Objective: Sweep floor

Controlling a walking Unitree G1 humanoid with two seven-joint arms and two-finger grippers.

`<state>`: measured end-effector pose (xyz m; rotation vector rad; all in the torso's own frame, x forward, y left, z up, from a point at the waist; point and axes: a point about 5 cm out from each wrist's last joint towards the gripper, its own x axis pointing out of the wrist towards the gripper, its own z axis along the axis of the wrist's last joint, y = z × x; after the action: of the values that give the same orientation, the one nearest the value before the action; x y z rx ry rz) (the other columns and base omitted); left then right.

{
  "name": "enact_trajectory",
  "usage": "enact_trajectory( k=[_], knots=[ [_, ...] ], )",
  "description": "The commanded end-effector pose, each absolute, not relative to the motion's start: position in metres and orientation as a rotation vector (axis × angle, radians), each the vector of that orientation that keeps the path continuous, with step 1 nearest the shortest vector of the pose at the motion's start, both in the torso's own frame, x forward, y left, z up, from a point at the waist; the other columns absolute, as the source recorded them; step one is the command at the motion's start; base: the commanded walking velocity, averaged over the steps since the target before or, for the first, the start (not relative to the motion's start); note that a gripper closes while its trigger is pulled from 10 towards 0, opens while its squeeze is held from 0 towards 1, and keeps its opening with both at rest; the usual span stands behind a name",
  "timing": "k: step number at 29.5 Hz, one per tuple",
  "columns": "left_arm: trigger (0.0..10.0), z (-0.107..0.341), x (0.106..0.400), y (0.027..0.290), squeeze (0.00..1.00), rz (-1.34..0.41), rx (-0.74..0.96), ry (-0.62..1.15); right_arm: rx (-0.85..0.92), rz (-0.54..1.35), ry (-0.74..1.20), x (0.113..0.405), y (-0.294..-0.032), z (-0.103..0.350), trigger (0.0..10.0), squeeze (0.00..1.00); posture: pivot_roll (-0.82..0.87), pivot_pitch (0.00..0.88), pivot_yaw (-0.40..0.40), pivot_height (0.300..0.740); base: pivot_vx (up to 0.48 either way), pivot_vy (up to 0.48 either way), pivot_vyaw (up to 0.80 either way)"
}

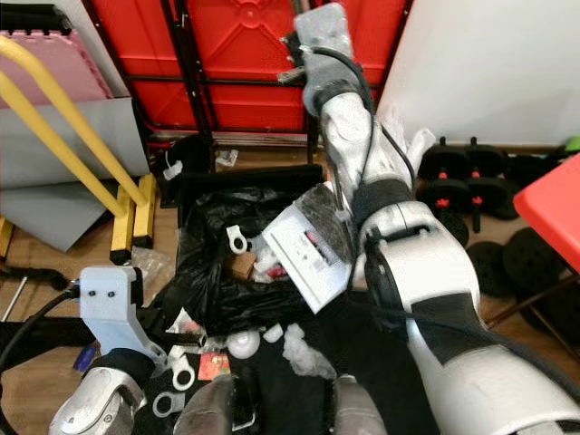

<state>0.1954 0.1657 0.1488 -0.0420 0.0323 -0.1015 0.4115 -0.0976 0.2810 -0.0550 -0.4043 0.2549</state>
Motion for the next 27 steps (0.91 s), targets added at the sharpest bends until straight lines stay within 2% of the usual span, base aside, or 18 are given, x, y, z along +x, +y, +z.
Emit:
enact_trajectory(
  k=[1,2,5,7,9,12,14,27],
  knots=[
    [10.0,0.144,0.196,0.176,0.0,-0.013,-0.042,0.043,0.058,0.305,-0.422,0.402,-0.096,0.278,10.0,0.0,-0.08,0.116,-0.035,0.74,0.0,0.0,0.0],
    [10.0,0.145,0.199,0.176,0.0,-0.013,-0.057,0.038,0.085,0.327,-0.396,0.392,-0.099,0.261,10.0,0.0,-0.08,0.11,-0.033,0.74,0.0,0.0,0.0],
    [10.0,0.145,0.2,0.176,0.0,-0.019,-0.068,0.035,0.098,0.341,-0.381,0.385,-0.101,0.252,10.0,0.0,-0.08,0.108,-0.032,0.74,0.0,0.0,0.0],
    [10.0,0.143,0.202,0.176,0.0,-0.035,-0.056,0.042,0.107,0.359,-0.35,0.368,-0.107,0.234,10.0,0.0,-0.09,0.09,-0.022,0.74,0.0,0.0,0.0],
    [10.0,0.143,0.202,0.176,0.0,-0.035,-0.056,0.042,0.107,0.359,-0.35,0.368,-0.107,0.234,10.0,0.0,-0.09,0.09,-0.022,0.74,0.0,0.0,0.0],
    [10.0,0.142,0.204,0.176,0.0,-0.052,-0.037,0.04,0.102,0.372,-0.332,0.356,-0.111,0.224,10.0,0.0,-0.1,0.084,-0.02,0.74,0.431,0.0,0.0],
    [10.0,0.138,0.208,0.184,0.0,0.0,-0.02,0.04,0.033,0.361,-0.322,0.339,-0.12,0.217,10.0,0.0,-0.11,0.074,-0.018,0.74,0.24,0.0,0.0],
    [10.0,0.132,0.213,0.193,0.0,0.03,-0.011,0.041,-0.024,0.301,-0.274,0.313,-0.137,0.204,10.0,0.0,-0.11,0.02,-0.006,0.74,0.0,0.0,0.0]
  ],
)
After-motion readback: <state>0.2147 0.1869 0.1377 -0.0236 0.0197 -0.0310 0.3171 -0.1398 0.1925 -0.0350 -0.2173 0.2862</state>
